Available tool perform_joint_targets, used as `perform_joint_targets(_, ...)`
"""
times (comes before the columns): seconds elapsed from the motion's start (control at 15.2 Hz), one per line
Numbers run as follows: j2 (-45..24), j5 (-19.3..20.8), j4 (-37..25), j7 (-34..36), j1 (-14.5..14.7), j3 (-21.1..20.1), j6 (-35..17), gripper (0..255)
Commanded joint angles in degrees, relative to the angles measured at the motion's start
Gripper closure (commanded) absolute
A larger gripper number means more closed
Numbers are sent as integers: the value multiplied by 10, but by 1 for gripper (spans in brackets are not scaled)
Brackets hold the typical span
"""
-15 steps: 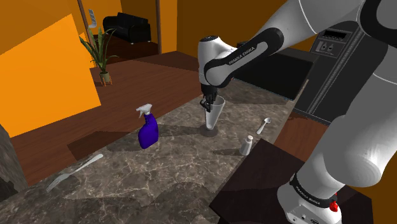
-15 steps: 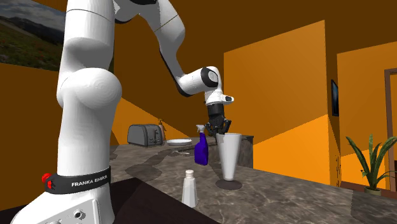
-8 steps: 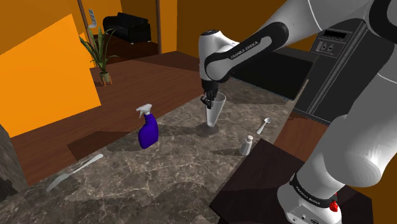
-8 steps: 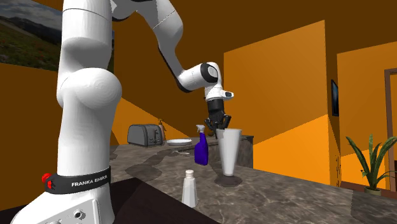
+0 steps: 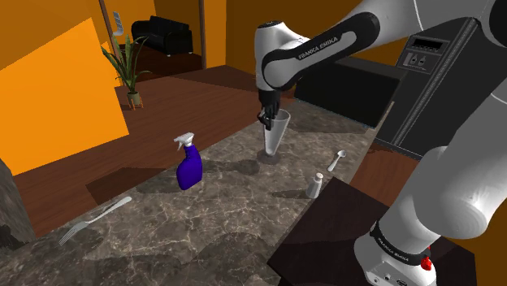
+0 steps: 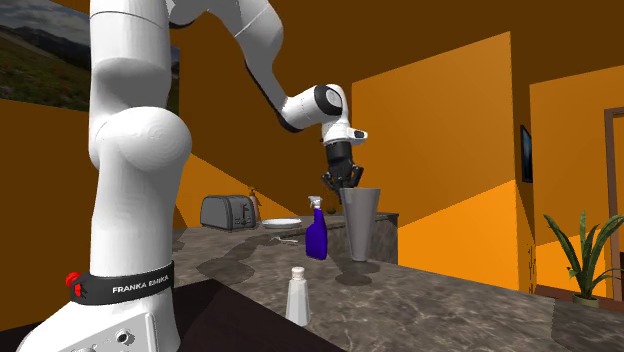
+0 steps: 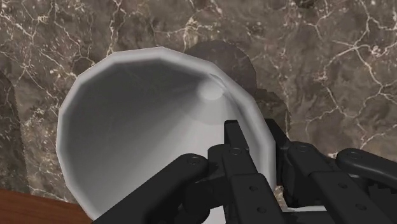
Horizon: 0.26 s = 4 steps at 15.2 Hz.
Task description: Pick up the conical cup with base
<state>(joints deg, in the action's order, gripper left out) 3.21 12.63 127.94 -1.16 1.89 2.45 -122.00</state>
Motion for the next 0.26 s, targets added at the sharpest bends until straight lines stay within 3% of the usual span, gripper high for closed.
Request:
perform_joint_targets(0.0, 8, -2, -9, -4, 0, 0, 17, 255)
perform_joint_targets(0.2, 12, -3, -14, -6, 0, 0, 25, 255)
